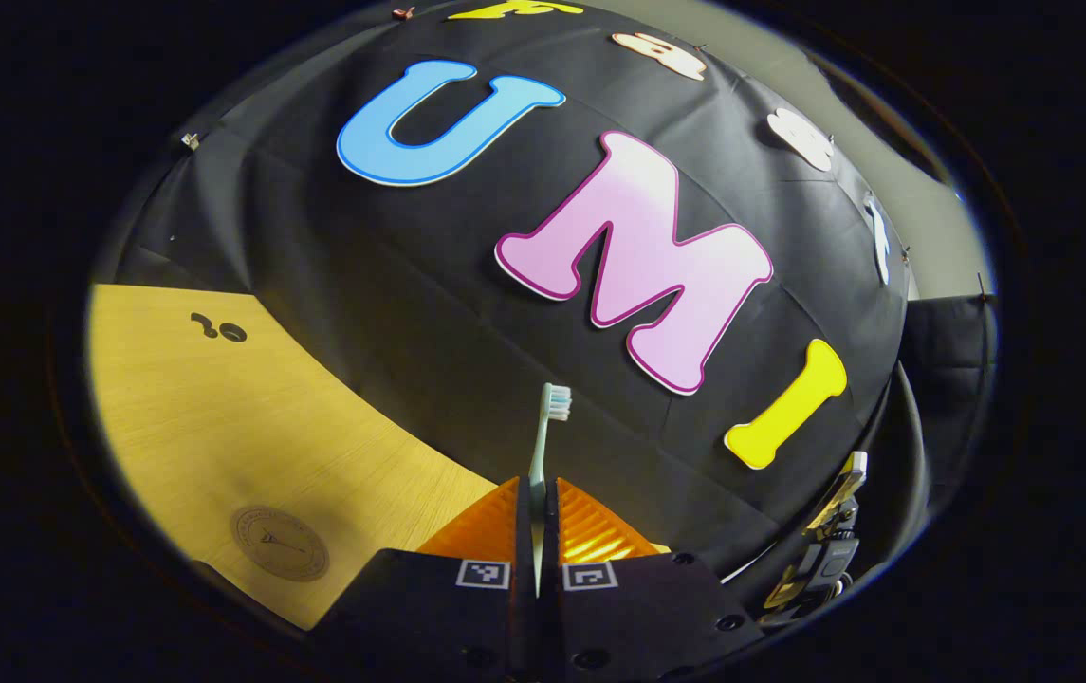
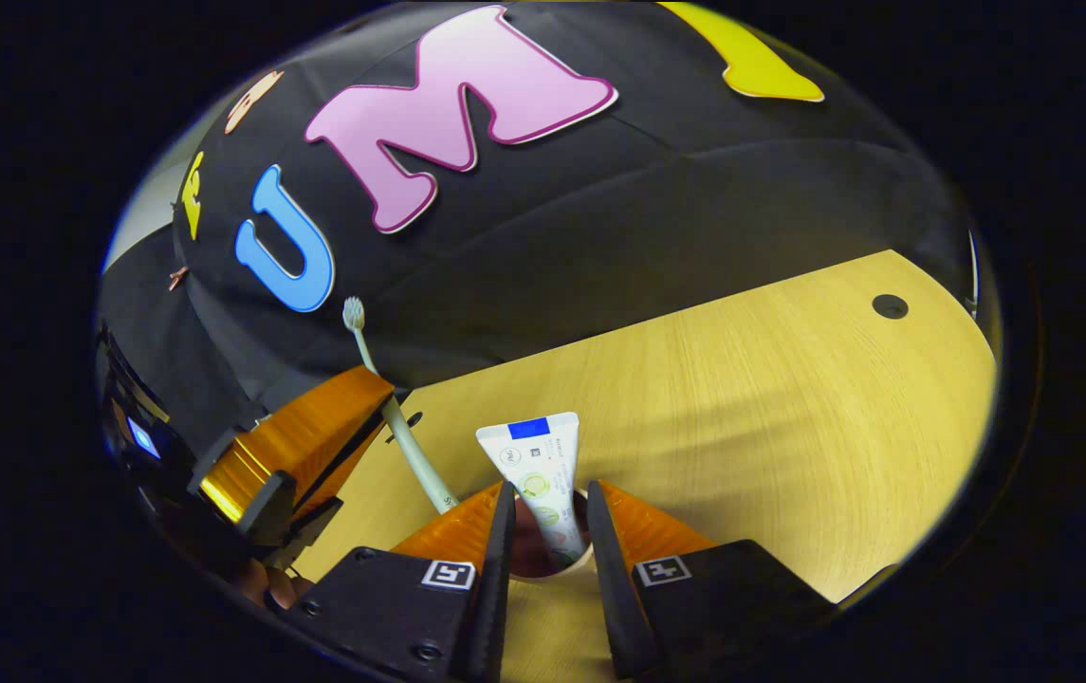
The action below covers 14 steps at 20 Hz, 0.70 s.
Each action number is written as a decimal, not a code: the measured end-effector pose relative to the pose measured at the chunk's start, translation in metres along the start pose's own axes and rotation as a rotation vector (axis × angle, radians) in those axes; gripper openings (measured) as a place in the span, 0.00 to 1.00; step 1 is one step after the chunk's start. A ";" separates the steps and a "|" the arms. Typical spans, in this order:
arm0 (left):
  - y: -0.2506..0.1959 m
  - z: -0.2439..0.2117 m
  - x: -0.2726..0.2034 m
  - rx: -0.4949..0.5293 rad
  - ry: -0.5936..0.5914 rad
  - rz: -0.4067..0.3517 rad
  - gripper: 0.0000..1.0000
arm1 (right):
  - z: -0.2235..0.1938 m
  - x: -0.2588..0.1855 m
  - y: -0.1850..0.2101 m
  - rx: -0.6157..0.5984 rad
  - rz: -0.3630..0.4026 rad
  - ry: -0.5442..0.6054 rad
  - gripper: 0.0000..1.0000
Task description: Put the toothbrush and toothpaste on the desktop into the cup, then pick up the cup and place it on the coaster on the desktop.
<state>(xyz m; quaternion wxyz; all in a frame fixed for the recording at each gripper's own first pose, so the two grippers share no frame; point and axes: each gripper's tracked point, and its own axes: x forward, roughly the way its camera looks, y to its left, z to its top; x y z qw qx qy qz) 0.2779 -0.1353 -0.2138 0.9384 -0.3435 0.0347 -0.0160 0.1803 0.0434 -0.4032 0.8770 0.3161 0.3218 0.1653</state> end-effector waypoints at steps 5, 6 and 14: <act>0.002 -0.024 0.002 -0.005 0.023 0.006 0.06 | 0.006 -0.019 -0.026 0.088 -0.027 -0.015 0.47; 0.002 -0.028 0.003 0.000 0.027 0.007 0.06 | 0.005 -0.021 -0.033 0.091 -0.039 -0.017 0.47; 0.007 -0.055 0.003 0.159 0.021 0.024 0.06 | -0.015 -0.036 -0.056 0.099 -0.073 0.023 0.47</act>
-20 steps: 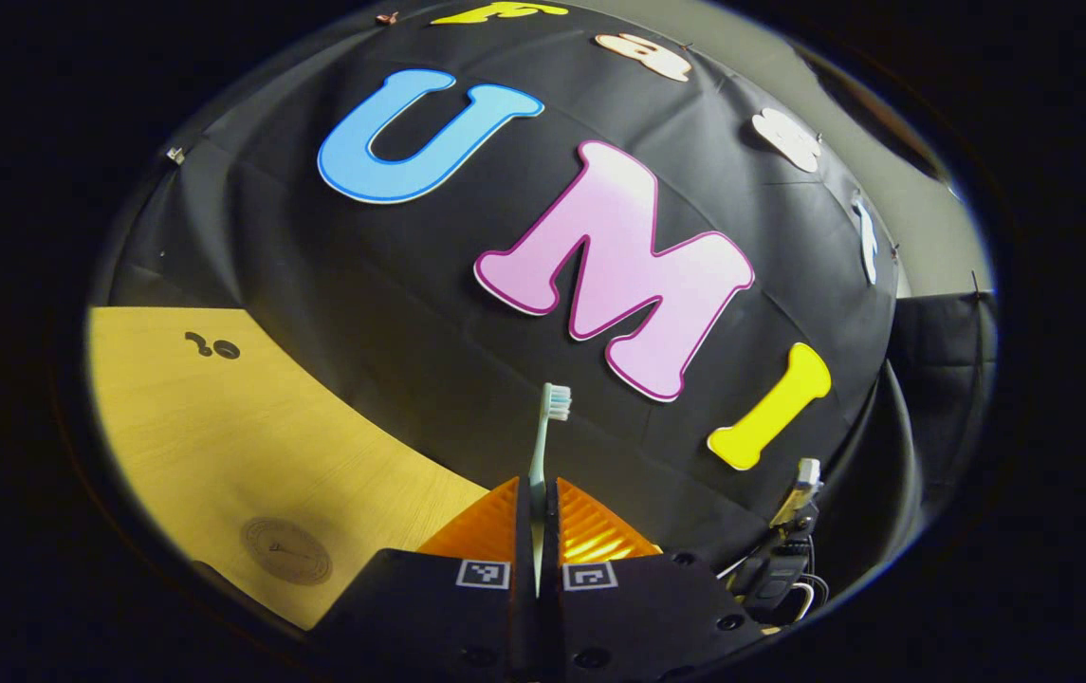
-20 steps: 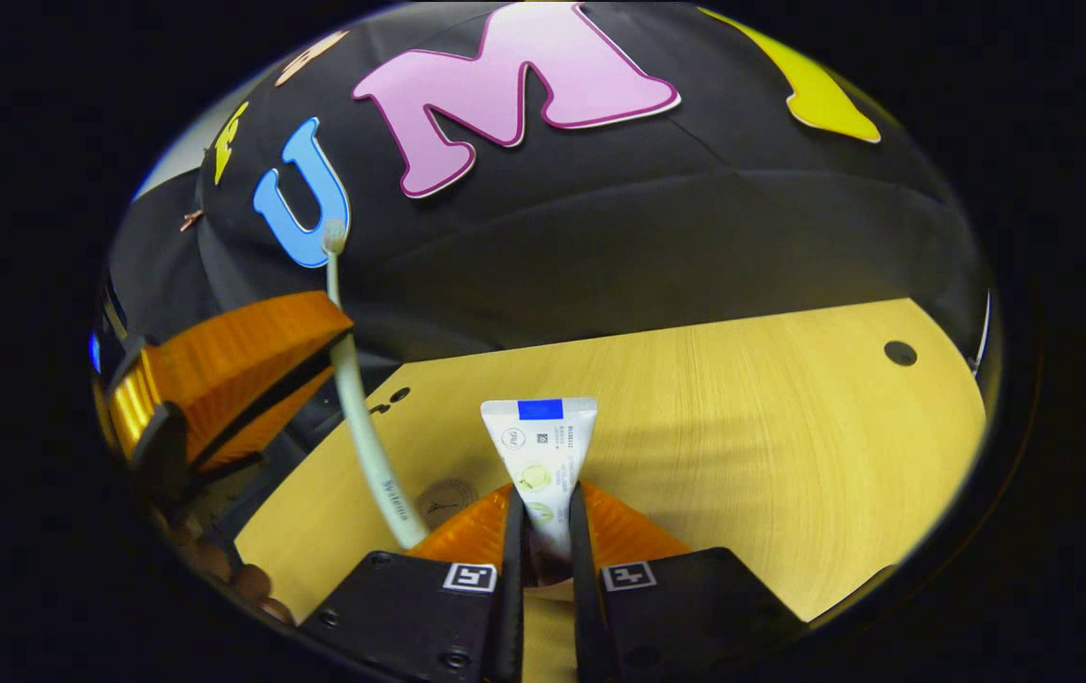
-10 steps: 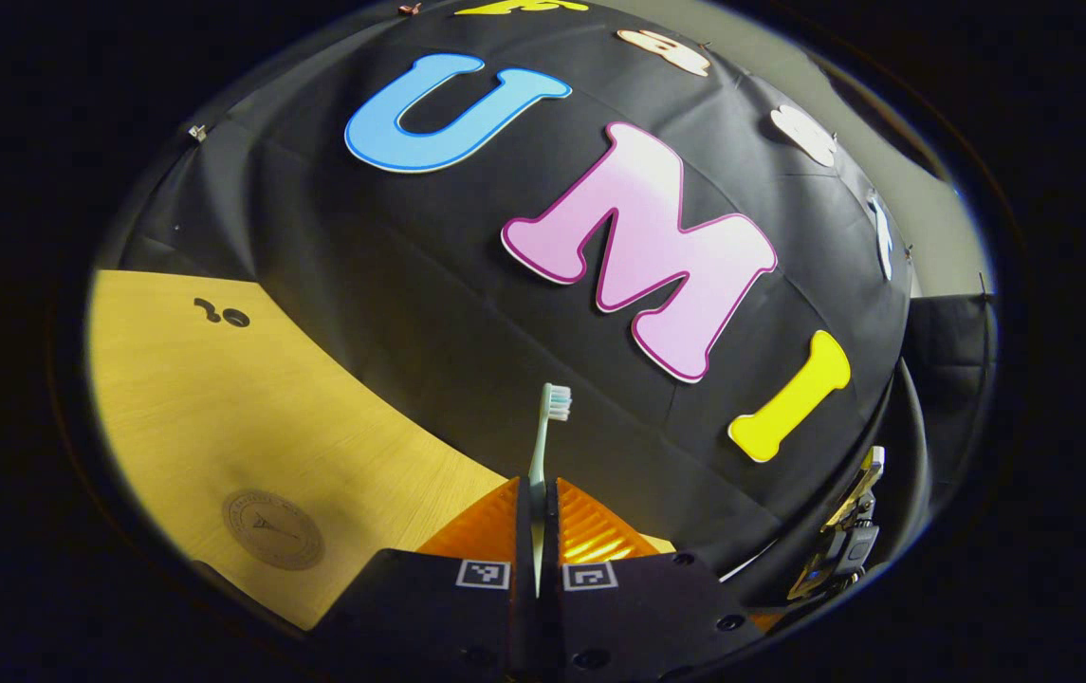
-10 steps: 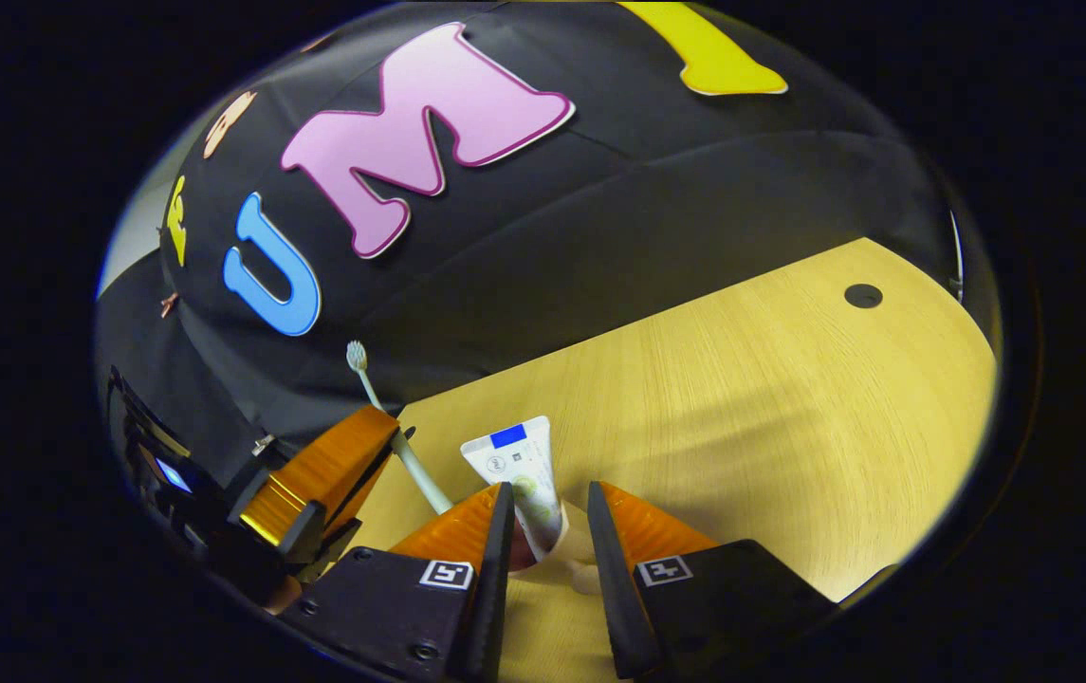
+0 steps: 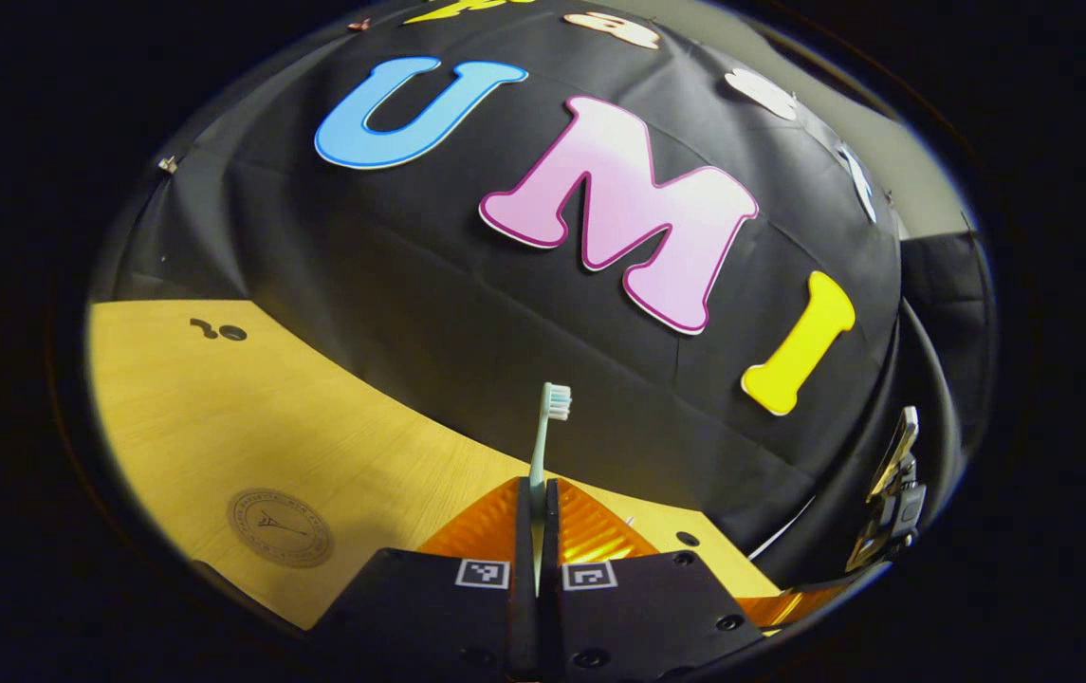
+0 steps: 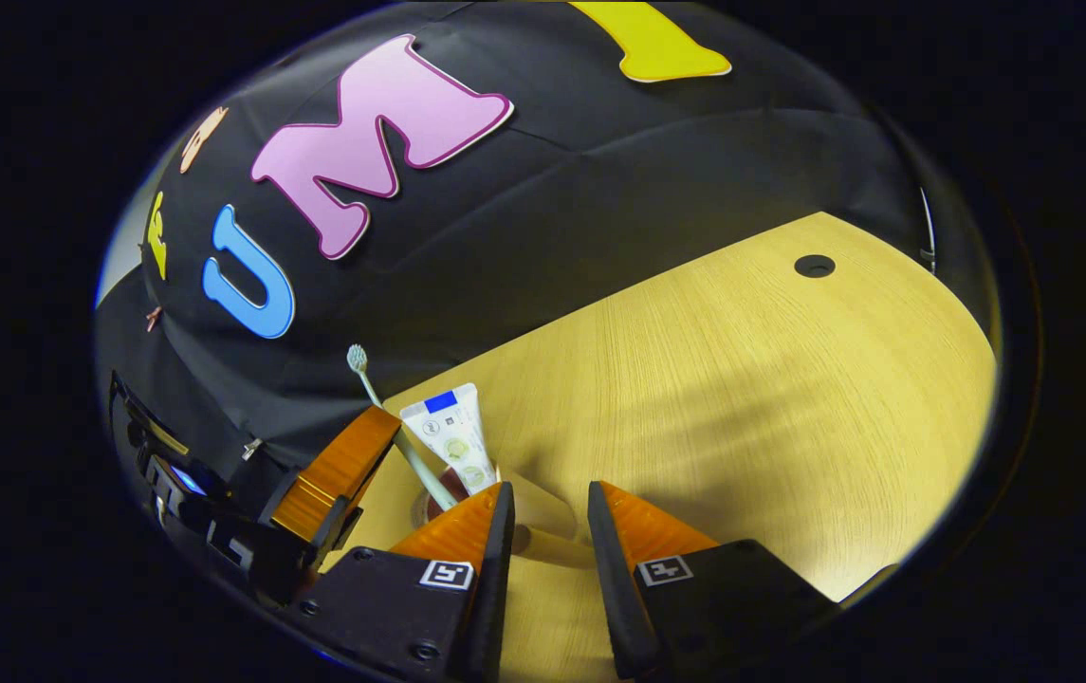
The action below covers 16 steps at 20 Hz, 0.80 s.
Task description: Put the toothbrush and toothpaste on the desktop into the cup, then pick up the cup and place it on the coaster on the desktop.
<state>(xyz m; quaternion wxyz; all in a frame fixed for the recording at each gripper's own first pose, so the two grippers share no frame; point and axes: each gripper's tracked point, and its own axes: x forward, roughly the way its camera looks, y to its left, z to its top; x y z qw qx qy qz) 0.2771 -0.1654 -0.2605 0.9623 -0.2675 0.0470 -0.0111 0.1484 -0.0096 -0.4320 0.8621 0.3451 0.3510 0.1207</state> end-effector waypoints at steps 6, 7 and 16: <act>0.006 -0.018 -0.004 0.095 -0.023 0.019 0.06 | -0.004 -0.009 -0.005 -0.034 0.018 0.036 0.47; 0.005 -0.018 -0.004 0.106 -0.024 0.013 0.06 | -0.004 -0.012 -0.007 -0.047 0.023 0.051 0.47; 0.005 -0.042 -0.020 0.157 0.058 -0.025 0.30 | 0.013 -0.023 -0.004 -0.217 0.120 0.121 0.47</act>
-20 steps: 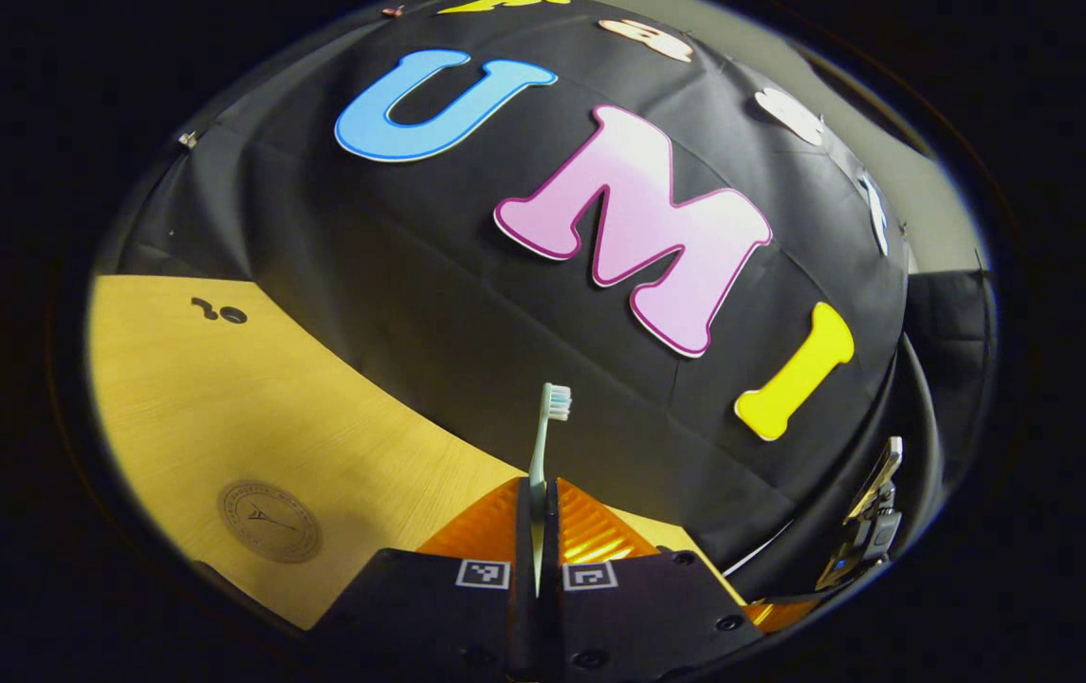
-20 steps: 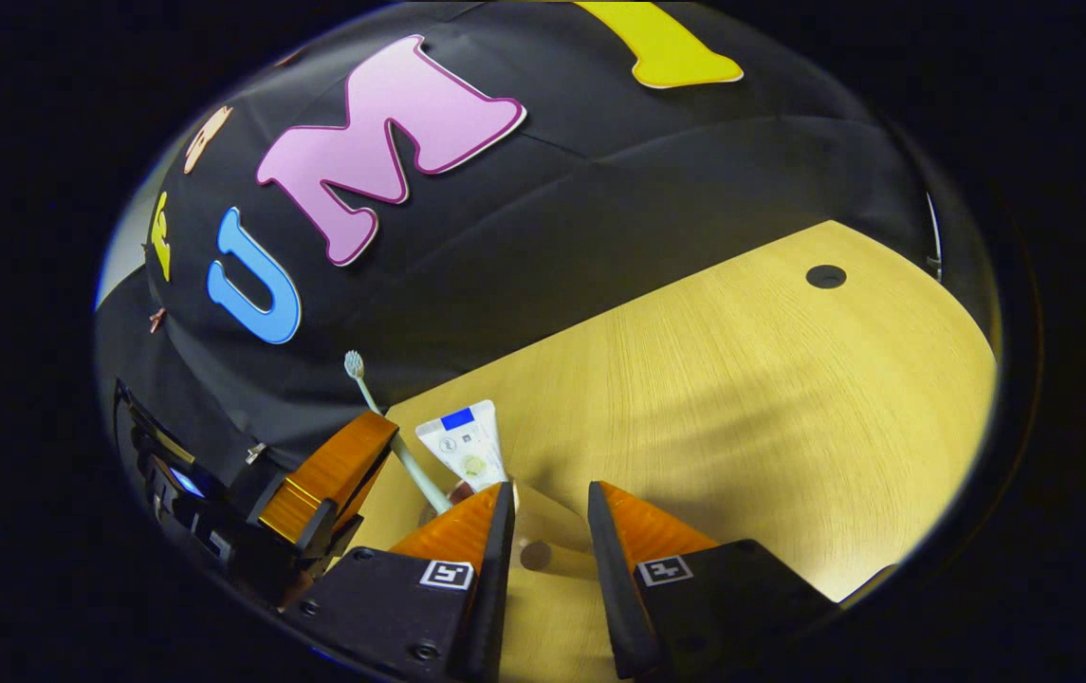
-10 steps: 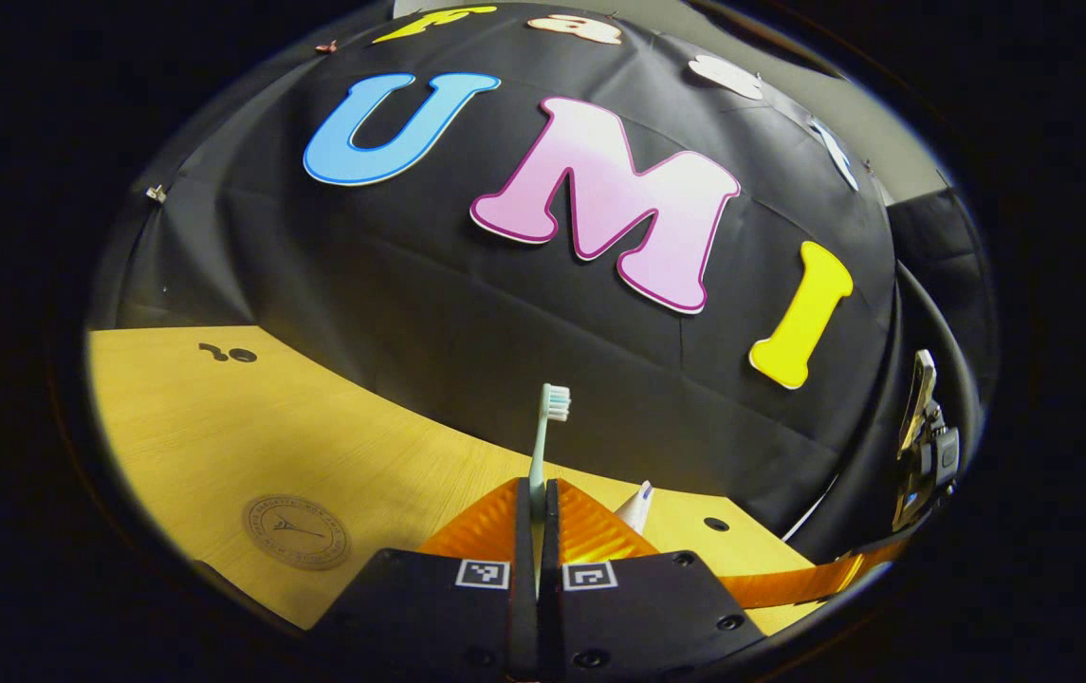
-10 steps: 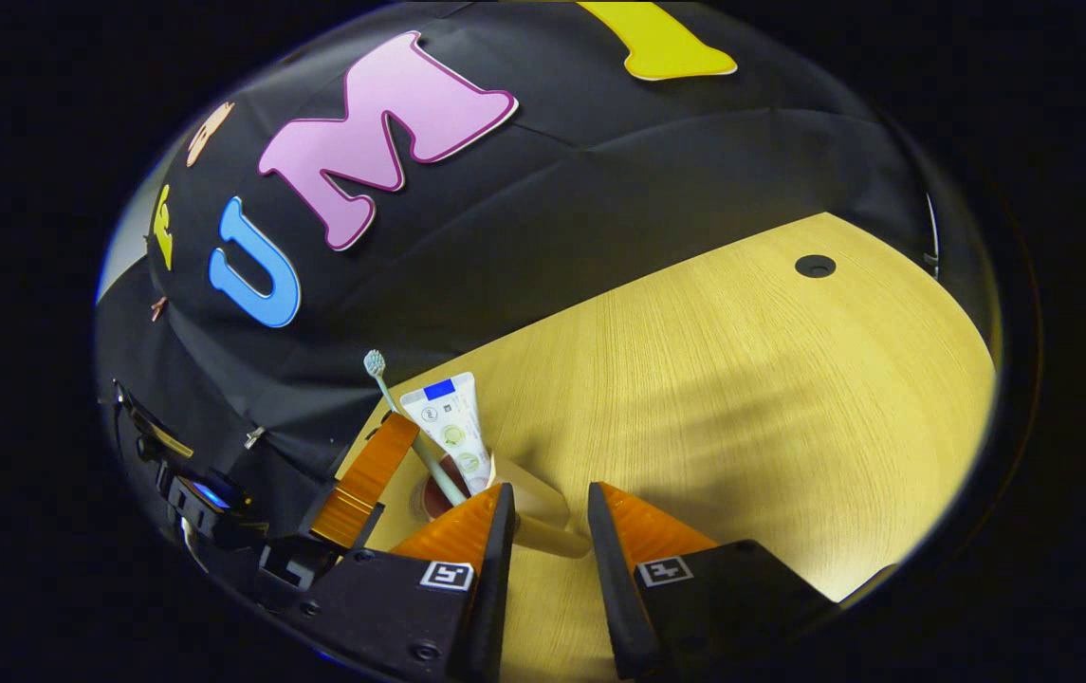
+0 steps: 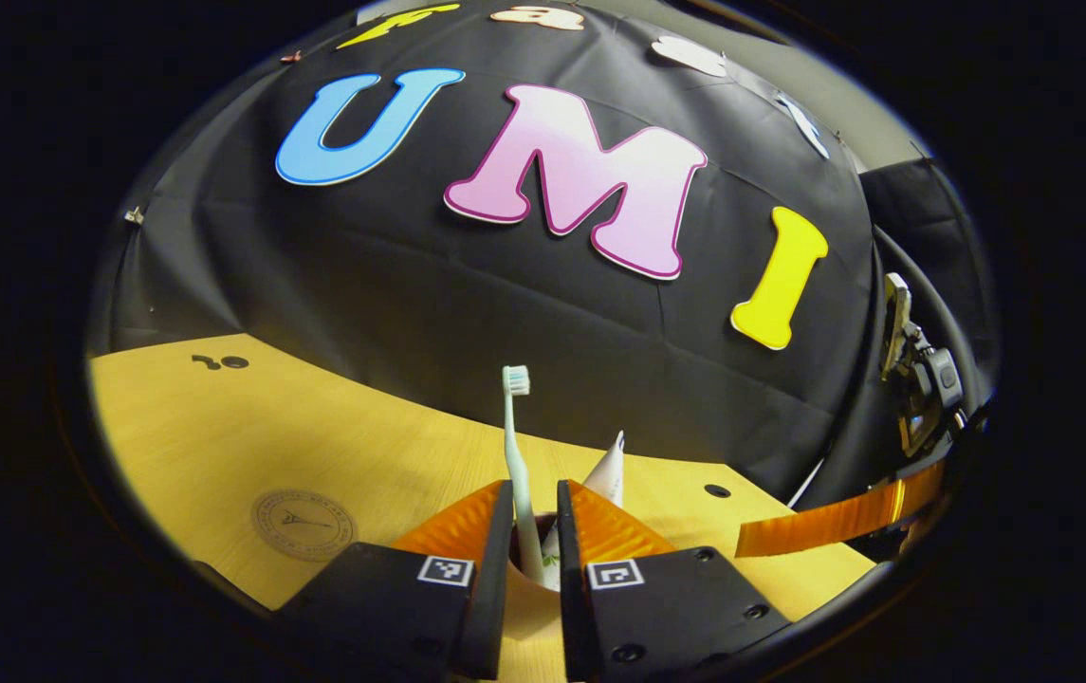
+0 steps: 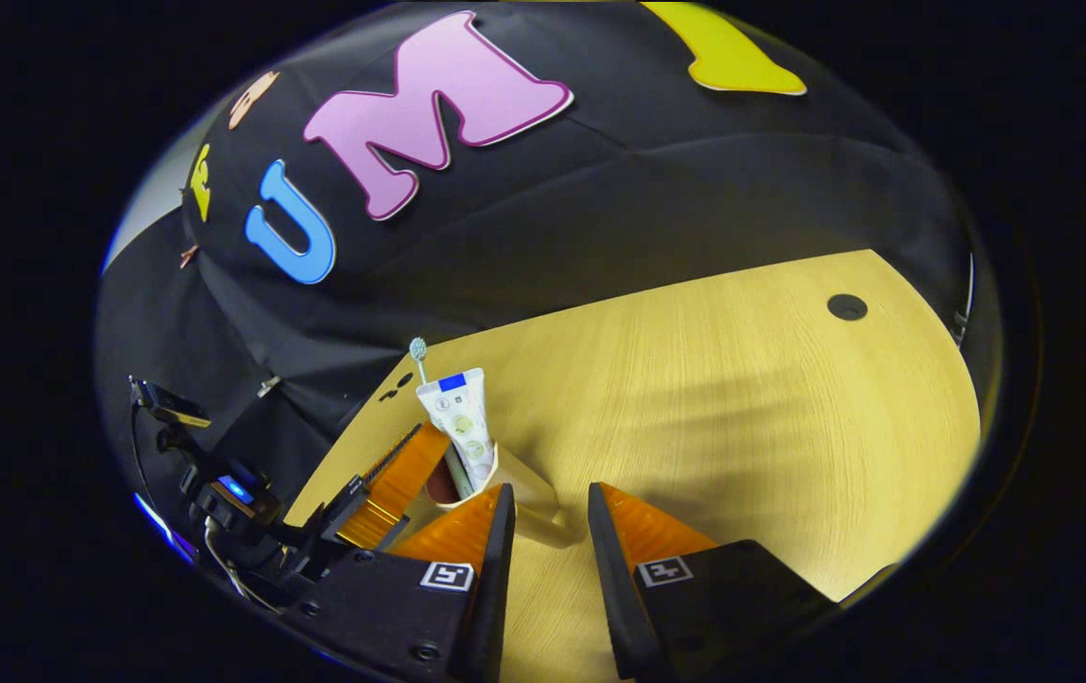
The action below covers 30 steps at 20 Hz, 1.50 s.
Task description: Put the toothbrush and toothpaste on the desktop into the cup, then pick up the cup and place it on the coaster on the desktop.
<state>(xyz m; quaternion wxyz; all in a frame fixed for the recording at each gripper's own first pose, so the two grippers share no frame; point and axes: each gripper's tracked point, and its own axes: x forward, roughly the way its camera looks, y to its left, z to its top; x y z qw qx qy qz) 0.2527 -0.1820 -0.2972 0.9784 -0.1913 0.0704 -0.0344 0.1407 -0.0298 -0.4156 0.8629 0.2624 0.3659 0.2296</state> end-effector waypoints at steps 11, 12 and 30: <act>0.020 -0.001 -0.087 0.067 0.155 -0.026 0.62 | -0.026 0.015 0.027 -0.343 0.078 0.254 0.48; 0.029 -0.003 -0.099 0.078 0.178 -0.013 0.64 | -0.029 0.019 0.027 -0.369 0.073 0.276 0.48; 0.095 -0.019 -0.201 0.058 0.299 0.179 0.64 | -0.056 0.059 0.023 -0.643 -0.013 0.472 0.24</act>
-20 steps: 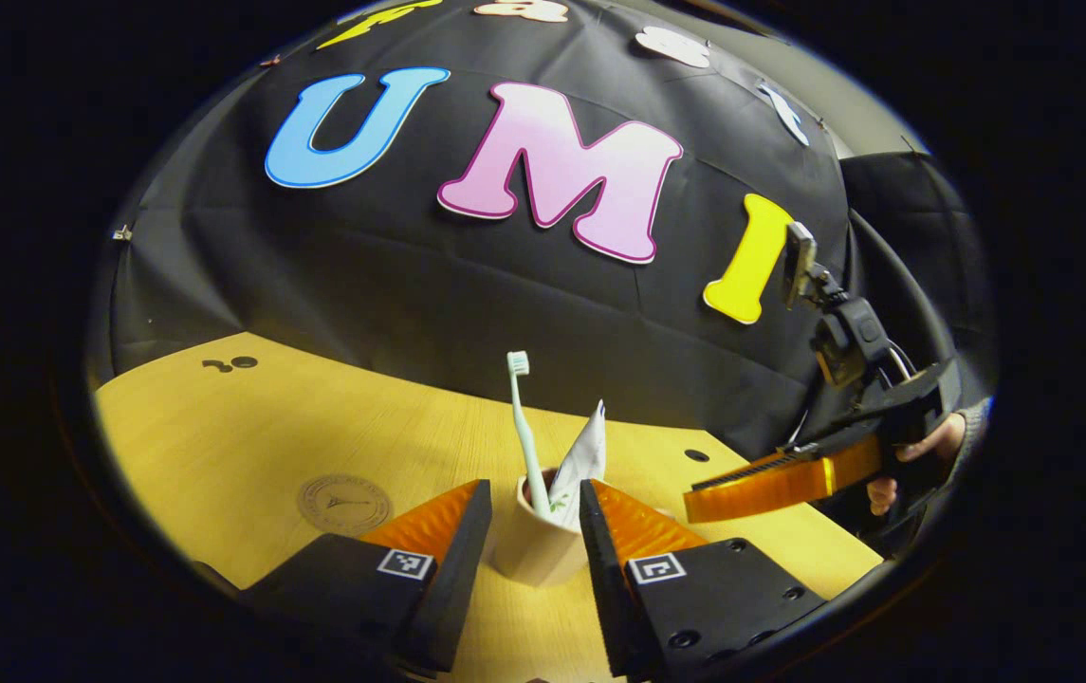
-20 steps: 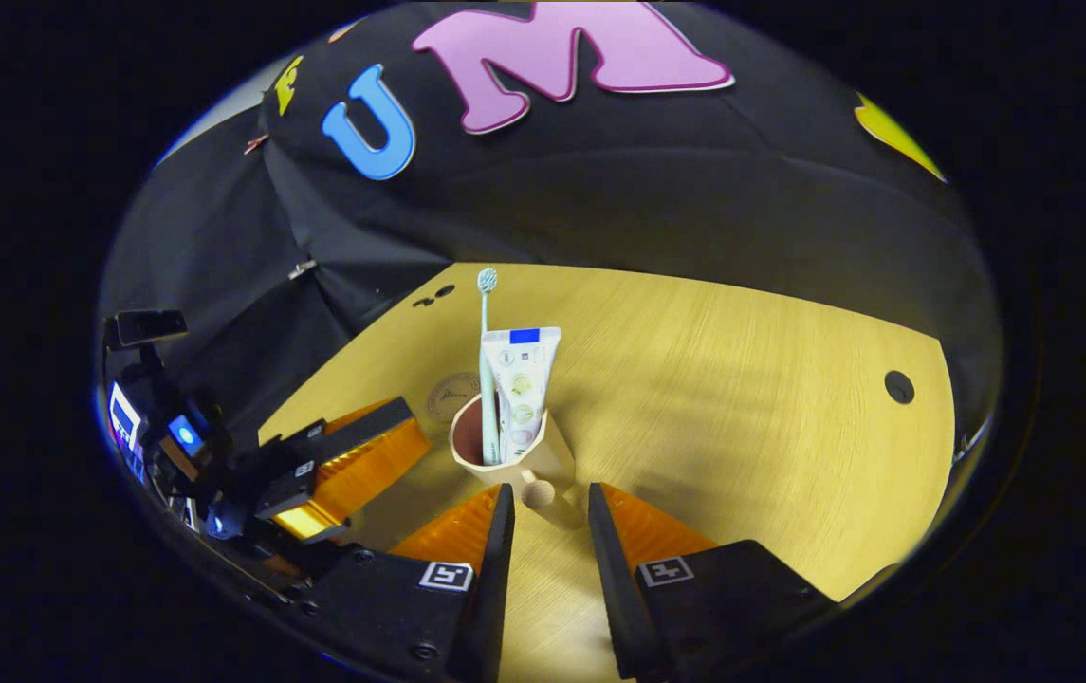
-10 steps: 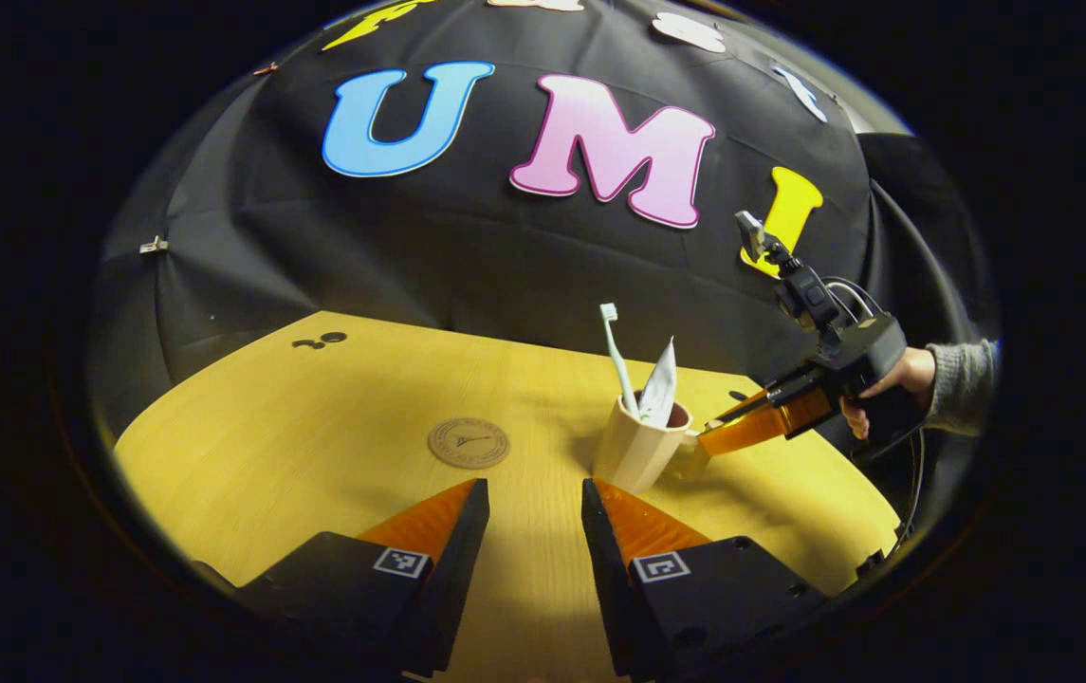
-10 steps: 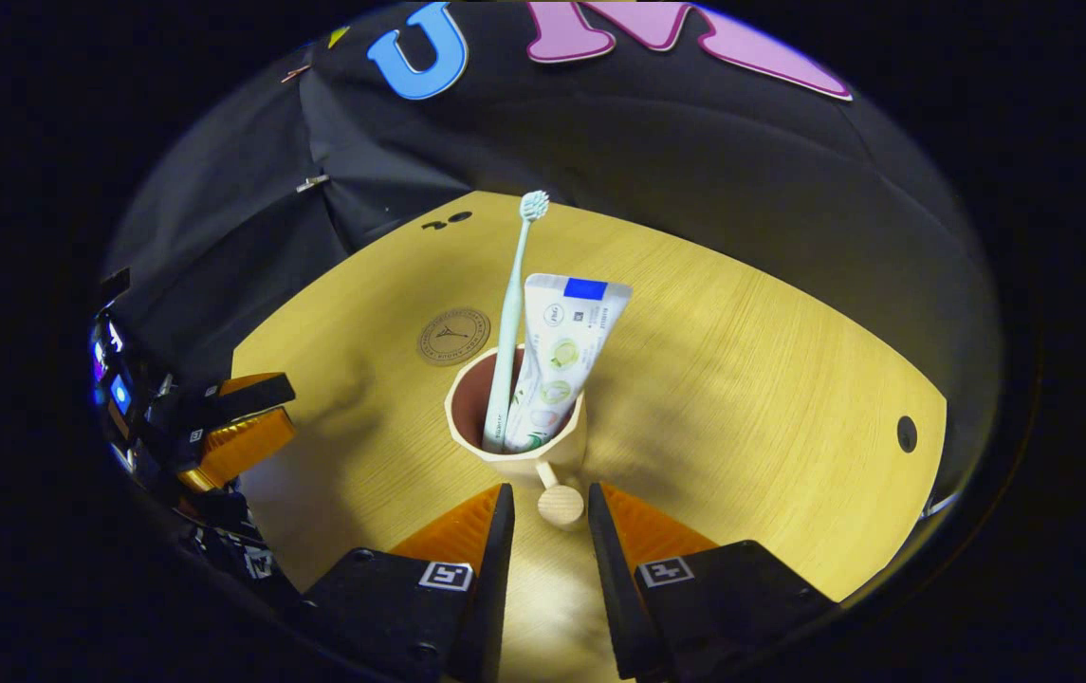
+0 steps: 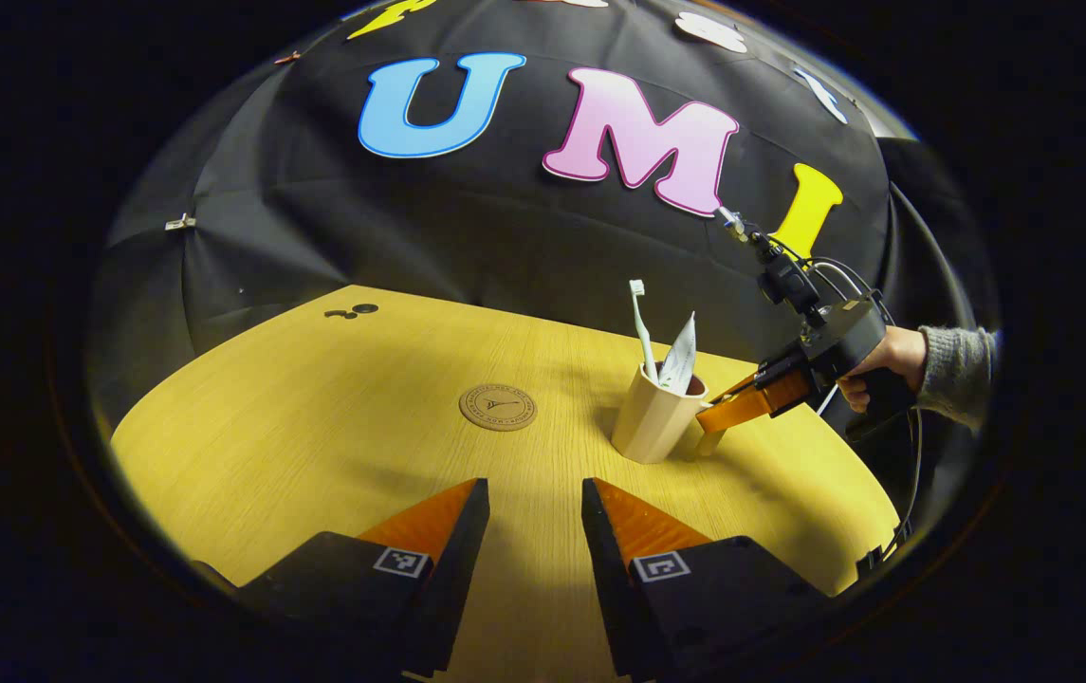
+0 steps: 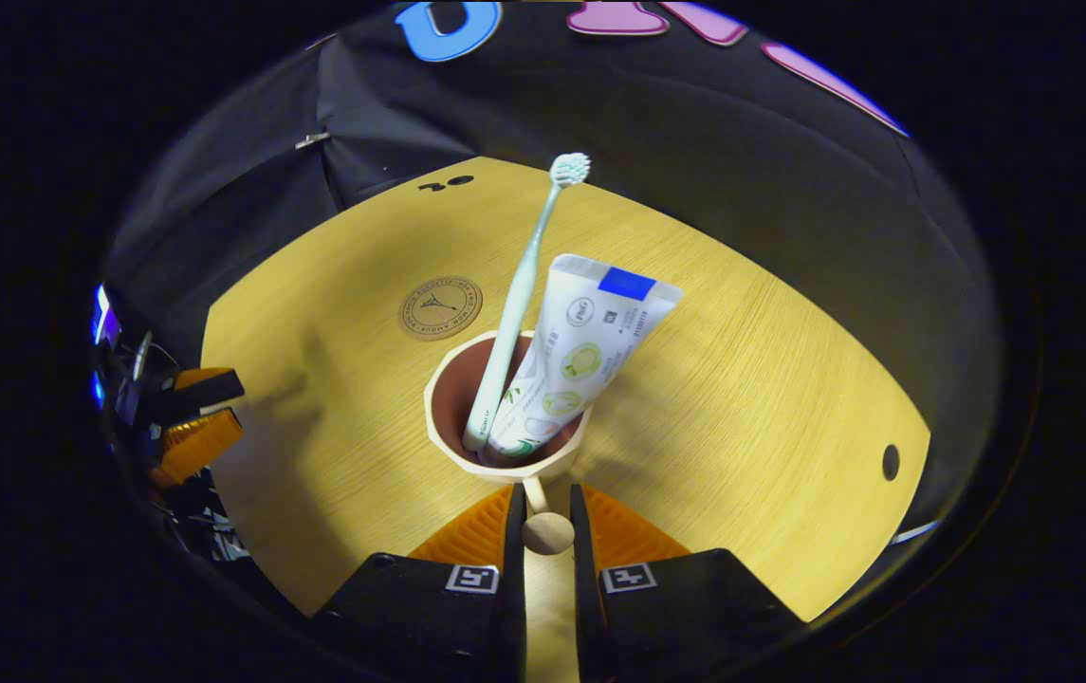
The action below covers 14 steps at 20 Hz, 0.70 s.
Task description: Put the toothbrush and toothpaste on the desktop into the cup, then pick up the cup and place it on the coaster on the desktop.
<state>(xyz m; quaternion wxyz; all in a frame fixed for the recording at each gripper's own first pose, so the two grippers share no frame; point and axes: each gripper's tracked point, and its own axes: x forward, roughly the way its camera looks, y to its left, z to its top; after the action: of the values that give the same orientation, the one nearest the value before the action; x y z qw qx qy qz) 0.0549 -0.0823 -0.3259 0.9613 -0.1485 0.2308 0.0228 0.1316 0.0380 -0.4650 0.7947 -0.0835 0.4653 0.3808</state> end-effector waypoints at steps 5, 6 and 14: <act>0.001 0.004 -0.004 -0.007 -0.010 -0.001 0.64 | 0.002 -0.003 0.002 0.022 0.007 -0.026 0.05; 0.002 0.003 -0.005 -0.013 -0.009 -0.004 0.64 | 0.002 -0.004 0.004 0.023 0.002 -0.031 0.10; 0.006 0.004 -0.012 -0.006 -0.004 -0.028 0.64 | 0.020 -0.024 0.013 0.051 -0.001 -0.108 0.10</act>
<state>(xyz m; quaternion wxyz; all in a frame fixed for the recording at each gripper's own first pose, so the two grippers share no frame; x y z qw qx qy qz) 0.0453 -0.0749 -0.3193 0.9615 -0.1547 0.2267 0.0104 0.1295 0.0443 -0.4321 0.8207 -0.0427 0.4314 0.3722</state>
